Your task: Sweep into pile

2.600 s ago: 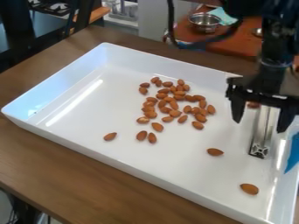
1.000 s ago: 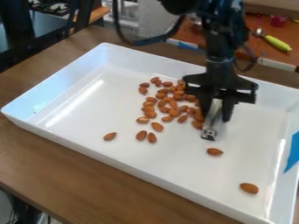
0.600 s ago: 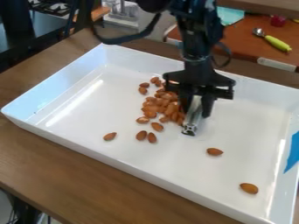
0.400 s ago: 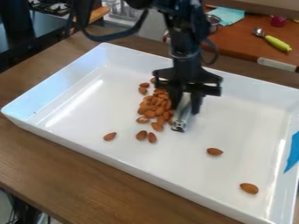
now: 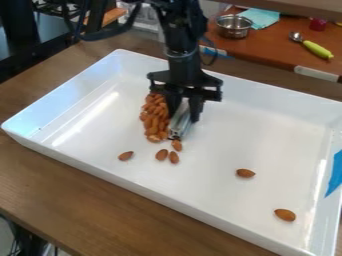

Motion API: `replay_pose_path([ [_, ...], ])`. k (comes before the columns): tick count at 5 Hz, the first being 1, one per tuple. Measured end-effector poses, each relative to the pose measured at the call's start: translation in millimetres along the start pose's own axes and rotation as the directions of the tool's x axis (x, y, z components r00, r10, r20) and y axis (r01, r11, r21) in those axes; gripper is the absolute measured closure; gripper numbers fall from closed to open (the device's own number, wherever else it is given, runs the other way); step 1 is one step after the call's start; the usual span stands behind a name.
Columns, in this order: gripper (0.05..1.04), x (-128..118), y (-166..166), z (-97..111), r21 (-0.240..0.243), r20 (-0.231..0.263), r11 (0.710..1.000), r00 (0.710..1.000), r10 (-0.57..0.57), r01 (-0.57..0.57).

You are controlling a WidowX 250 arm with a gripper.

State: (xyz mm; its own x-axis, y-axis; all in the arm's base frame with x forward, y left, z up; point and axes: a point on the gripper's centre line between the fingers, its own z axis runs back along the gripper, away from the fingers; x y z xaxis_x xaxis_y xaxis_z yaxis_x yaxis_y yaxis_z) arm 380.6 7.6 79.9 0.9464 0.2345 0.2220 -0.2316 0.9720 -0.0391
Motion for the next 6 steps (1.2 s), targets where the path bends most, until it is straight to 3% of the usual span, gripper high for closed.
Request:
replay_pose_path([
  [2, 0.703, 7, 45, 1, 0.013, 0.020, 1.000, 1.000, 0.017, -0.018],
  [4, 0.702, 12, 81, 3, 0.020, 0.053, 0.999, 0.998, -0.043, 0.042],
  [5, 0.703, 12, 82, 27, -0.020, 0.083, 1.000, 0.996, -0.010, 0.012],
  [6, 0.703, 14, 41, 60, -0.119, 0.154, 0.991, 0.987, -0.039, 0.057],
])
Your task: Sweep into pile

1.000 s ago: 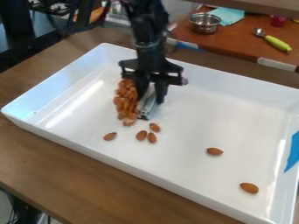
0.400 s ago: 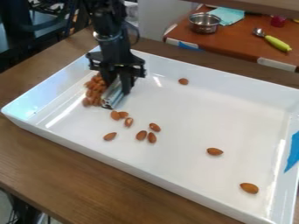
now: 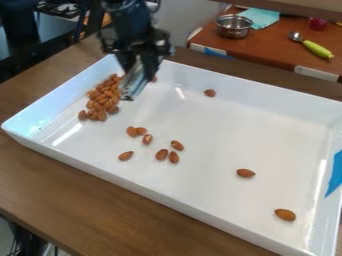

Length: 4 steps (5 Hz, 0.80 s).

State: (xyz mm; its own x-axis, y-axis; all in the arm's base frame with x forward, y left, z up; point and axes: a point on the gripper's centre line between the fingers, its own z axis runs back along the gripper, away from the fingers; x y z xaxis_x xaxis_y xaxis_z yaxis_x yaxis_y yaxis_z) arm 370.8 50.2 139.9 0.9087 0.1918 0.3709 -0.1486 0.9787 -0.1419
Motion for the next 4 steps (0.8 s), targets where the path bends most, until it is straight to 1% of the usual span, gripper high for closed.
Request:
replay_pose_path([
  [1, 0.703, -13, -47, 16, -0.097, 0.027, 0.995, 0.999, -0.031, 0.034],
  [2, 0.702, -30, -92, 24, -0.139, 0.027, 0.989, 0.998, -0.051, 0.054],
  [3, 0.703, -63, -126, 14, -0.132, 0.017, 0.988, 0.996, -0.083, 0.084],
  [4, 0.703, -80, -152, 8, -0.121, 0.031, 0.988, 0.995, -0.097, 0.100],
])
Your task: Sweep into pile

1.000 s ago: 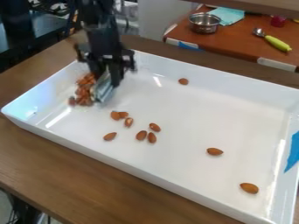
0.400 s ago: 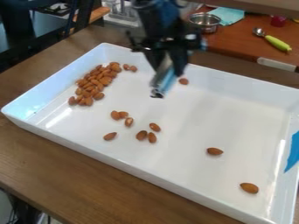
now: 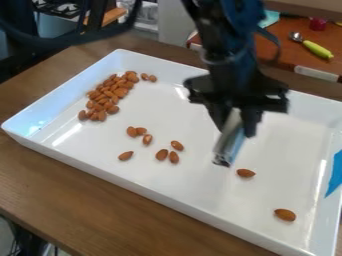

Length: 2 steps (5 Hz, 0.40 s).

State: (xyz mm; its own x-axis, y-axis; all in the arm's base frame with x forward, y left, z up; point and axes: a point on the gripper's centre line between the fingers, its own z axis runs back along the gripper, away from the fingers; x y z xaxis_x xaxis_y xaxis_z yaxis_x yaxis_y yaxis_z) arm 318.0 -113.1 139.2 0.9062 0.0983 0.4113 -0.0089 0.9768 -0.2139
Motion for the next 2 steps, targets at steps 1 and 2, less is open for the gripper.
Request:
replay_pose_path([
  [1, 0.703, -7, -12, -8, 0.020, 0.000, 1.000, 1.000, 0.014, -0.014],
  [2, 0.702, -19, -23, -18, 0.033, -0.034, 0.999, 0.999, 0.029, -0.028],
])
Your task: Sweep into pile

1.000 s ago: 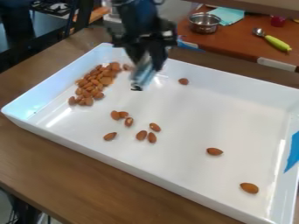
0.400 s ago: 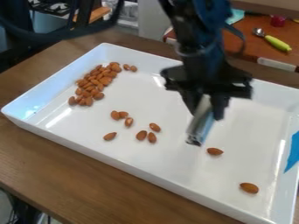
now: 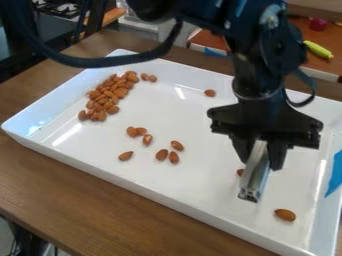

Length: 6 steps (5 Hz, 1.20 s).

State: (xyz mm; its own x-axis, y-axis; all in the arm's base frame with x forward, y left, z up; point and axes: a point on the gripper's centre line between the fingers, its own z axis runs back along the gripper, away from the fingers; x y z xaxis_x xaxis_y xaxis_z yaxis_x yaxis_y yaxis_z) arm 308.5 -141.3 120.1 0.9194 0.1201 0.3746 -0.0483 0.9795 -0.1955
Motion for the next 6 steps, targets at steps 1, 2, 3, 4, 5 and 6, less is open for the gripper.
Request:
replay_pose_path([
  [1, 0.703, -9, -8, -7, 0.028, -0.013, 1.000, 1.000, -0.003, 0.003],
  [2, 0.702, -13, -21, -13, 0.035, -0.018, 0.999, 1.000, -0.004, 0.004],
  [3, 0.702, -21, -33, -21, 0.043, -0.025, 0.999, 1.000, -0.011, 0.012],
  [4, 0.703, -17, -47, -20, 0.038, -0.004, 0.999, 1.000, -0.012, 0.012],
  [5, 0.703, -20, -51, -33, 0.068, -0.020, 0.998, 1.000, -0.013, 0.014],
  [6, 0.702, -16, -51, -38, 0.080, 0.011, 0.997, 1.000, -0.021, 0.020],
])
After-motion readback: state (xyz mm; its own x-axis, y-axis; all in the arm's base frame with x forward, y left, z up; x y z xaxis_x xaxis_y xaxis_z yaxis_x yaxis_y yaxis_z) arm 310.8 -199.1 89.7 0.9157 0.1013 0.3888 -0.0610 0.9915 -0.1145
